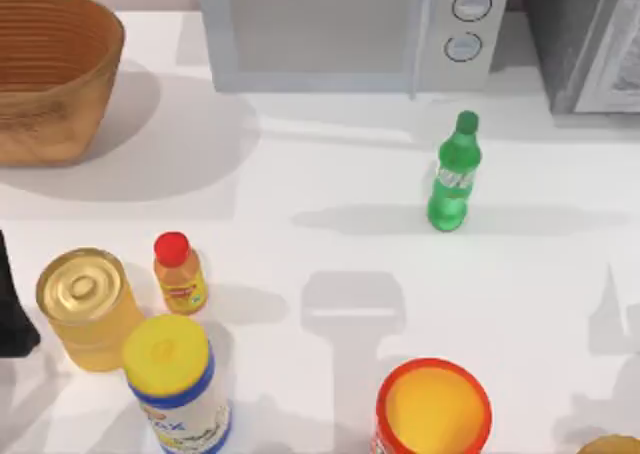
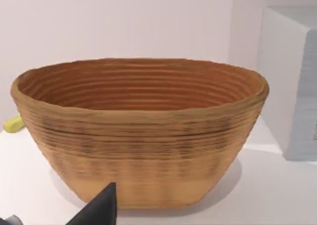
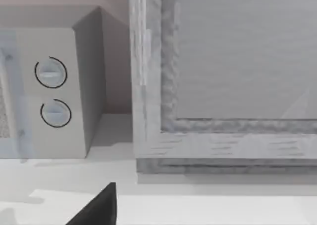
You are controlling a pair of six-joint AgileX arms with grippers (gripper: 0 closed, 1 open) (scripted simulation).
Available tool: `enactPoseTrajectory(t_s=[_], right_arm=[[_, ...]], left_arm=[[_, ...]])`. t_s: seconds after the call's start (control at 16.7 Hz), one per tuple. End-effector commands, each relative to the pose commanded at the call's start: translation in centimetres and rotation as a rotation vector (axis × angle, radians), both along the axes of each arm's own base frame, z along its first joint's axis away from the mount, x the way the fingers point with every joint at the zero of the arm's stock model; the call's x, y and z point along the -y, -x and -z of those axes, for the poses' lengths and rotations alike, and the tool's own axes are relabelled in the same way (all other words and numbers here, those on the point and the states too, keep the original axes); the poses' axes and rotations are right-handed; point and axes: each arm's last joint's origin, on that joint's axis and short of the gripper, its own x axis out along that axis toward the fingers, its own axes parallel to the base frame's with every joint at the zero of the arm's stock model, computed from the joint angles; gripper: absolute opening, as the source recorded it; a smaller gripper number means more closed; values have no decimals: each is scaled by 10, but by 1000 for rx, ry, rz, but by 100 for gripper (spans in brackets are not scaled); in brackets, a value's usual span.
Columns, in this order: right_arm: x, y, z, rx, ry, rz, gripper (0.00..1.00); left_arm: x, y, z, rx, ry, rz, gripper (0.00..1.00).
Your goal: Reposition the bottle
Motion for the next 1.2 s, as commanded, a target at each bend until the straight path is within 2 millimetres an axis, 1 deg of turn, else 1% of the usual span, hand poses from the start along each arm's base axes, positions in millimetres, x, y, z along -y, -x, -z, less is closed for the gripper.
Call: enactPoseTrajectory(t_s=[0.18, 0.36, 0.54, 0.66, 0.84, 0.96, 1.08, 1.2], right_arm=[[0, 0, 0, 0, 0, 0, 100], [0, 0, 0, 0, 0, 0, 100], [0, 0, 0, 0, 0, 0, 100], [0, 0, 0, 0, 0, 0, 100], [0, 0, 0, 0, 0, 0, 100], [0, 0, 0, 0, 0, 0, 100], [0, 0, 0, 0, 0, 0, 100], [0, 0, 0, 0, 0, 0, 100]], left_arm=[[1, 0, -1, -3, -1, 10, 100], [8, -4, -10, -27, -8, 91, 100], [22, -15, -26, -77, -19, 209, 100], [34, -29, -39, -114, -26, 290, 100], [62, -60, -58, -158, -35, 403, 100], [87, -85, -65, -184, -42, 472, 100], [117, -112, -62, -215, -53, 537, 100], [151, -135, -49, -255, -70, 597, 100]])
